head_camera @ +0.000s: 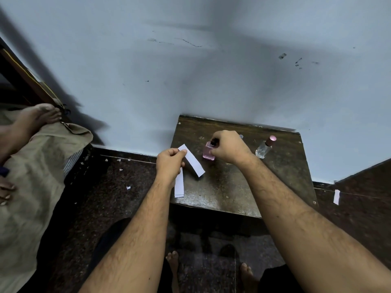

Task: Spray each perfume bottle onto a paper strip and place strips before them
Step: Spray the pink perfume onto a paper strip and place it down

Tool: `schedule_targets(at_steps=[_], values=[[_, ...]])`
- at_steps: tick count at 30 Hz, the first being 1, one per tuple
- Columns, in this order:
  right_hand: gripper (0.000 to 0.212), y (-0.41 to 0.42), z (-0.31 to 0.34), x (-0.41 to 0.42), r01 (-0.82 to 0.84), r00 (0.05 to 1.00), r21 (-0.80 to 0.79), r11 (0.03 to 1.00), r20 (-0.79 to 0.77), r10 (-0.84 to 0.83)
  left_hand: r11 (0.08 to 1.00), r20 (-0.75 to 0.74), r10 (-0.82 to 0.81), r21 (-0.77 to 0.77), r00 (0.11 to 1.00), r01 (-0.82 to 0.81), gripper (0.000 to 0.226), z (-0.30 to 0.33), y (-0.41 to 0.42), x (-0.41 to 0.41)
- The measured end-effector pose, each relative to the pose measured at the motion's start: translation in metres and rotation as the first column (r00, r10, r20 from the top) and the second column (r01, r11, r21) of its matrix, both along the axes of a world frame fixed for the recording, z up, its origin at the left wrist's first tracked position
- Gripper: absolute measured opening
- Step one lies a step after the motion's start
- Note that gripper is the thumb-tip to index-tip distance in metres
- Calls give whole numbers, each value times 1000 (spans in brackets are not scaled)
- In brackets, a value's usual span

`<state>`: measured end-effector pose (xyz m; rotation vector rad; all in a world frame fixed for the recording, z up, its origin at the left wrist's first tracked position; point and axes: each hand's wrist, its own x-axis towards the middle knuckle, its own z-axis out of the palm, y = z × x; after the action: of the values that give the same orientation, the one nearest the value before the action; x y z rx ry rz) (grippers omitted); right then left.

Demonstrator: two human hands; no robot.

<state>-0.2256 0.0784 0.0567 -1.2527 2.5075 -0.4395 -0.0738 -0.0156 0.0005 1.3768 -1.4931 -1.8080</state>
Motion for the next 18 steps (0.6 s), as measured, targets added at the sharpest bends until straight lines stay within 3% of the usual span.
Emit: schedule_targets(at_steps=[3, 6, 8, 11, 15, 18], values=[[22, 15, 9, 4, 70, 994, -98, 993, 93, -61, 999, -18, 20, 27, 1000, -19, 17, 6, 7, 6], [18, 32, 20, 7, 193, 952, -241, 951, 282, -122, 997, -63, 72, 46, 995, -69, 15, 15, 16, 13], [18, 44, 29, 13, 312, 862, -351, 883, 496, -107, 992, -95, 117, 53, 989, -112, 15, 26, 23, 20], [18, 64, 49, 22, 416, 686, -451, 790, 725, 52, 988, -130, 153, 36, 980, -150, 13, 48, 31, 32], [23, 95, 80, 38, 460, 484, -530, 712, 822, 299, 988, -164, 150, -4, 975, -152, 12, 83, 41, 45], [47, 123, 98, 51, 476, 360, -541, 693, 839, 408, 988, -197, 130, -52, 972, -143, 11, 113, 55, 50]])
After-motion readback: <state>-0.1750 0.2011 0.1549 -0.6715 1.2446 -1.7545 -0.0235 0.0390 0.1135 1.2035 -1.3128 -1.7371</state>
